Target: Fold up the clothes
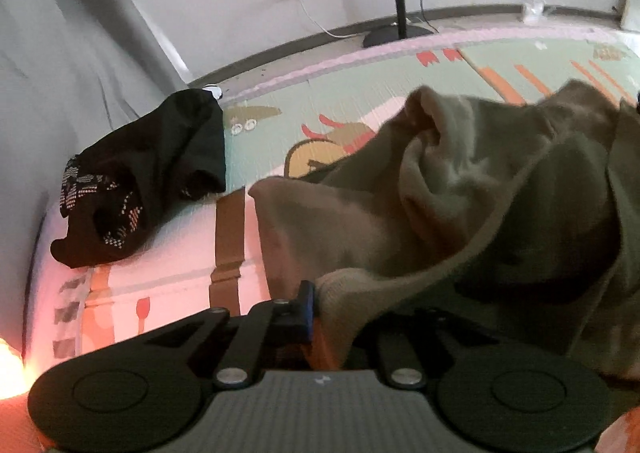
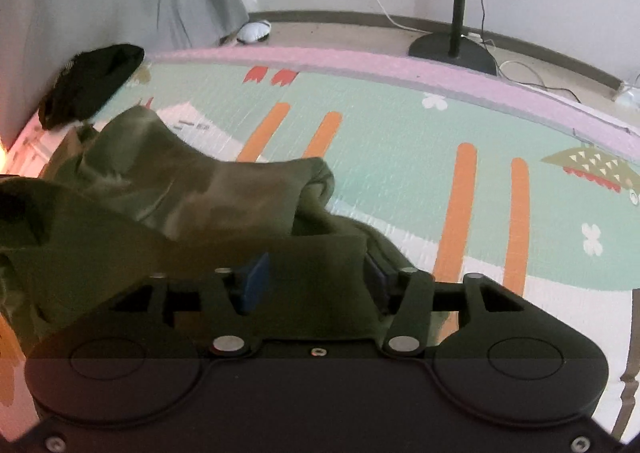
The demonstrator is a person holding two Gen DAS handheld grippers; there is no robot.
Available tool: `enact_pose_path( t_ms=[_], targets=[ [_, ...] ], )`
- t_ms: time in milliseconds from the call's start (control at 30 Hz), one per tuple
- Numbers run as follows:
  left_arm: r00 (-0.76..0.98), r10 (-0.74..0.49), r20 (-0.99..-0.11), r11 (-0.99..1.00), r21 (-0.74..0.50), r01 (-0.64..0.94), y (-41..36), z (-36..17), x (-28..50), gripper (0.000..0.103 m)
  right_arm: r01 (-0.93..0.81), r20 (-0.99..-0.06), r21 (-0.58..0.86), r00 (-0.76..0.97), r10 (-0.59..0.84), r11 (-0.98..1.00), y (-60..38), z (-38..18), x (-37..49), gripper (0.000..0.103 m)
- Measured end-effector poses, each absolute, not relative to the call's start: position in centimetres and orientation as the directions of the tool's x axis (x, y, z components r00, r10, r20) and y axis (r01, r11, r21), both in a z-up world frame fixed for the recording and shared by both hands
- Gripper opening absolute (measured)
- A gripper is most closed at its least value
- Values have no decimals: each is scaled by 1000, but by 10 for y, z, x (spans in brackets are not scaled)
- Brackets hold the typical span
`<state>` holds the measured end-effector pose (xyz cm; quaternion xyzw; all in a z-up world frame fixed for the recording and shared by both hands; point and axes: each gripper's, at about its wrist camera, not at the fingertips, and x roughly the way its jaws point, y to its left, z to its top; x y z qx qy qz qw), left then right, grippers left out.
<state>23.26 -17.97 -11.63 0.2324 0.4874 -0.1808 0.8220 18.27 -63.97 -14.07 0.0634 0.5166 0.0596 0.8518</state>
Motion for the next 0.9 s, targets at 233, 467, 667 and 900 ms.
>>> enact_pose_path(
  t_ms=[233,467,667,900],
  targets=[
    [453,-81,-888,875,155,459,-184,-106,254,8,-13,-888,238,401,223,971,-656,-155,190,53],
    [428,-85,-900,939,70,336,-182,-102,273,8,62,-883,357,349,315,932,-678,-177,206,70],
    [418,-50,-907,948,88,305,-186,-104,273,8,23,-859,410,347,377,912,-676,-185,204,38],
    [409,-27,-912,945,110,307,-188,-102,272,8,-78,-856,325,400,328,943,-666,-168,194,7]
  ],
)
